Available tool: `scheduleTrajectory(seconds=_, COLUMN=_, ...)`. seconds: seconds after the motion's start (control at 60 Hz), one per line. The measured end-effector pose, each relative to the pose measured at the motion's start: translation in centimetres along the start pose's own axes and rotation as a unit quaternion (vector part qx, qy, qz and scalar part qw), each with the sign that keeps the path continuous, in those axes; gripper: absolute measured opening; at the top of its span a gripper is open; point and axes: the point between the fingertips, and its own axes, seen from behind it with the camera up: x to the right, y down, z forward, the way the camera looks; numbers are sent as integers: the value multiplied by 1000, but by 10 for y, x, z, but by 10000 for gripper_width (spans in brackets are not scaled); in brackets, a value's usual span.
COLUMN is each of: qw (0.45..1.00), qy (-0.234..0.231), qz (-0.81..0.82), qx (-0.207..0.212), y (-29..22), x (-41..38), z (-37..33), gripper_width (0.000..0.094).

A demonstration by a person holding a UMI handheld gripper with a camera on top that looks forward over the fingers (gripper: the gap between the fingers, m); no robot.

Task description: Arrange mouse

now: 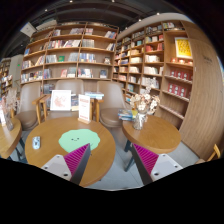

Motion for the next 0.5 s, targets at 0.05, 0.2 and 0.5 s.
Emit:
scheduleTrajectory(seconds=0.05, qw=1000, qy=-12, qz=0, qx=-4, y=2, x=-9, z=-1, gripper_width=860)
scheduleTrajectory(seconds=0.2, qw=999, qy=-43, qz=-11, qx=-14, y=6, x=-62, z=4, gripper_width=858)
scheduleTrajectory(seconds=0.5, qw=990, qy=-126, qz=-42, qx=-39, y=32, x=-194, z=-1, gripper_width=857)
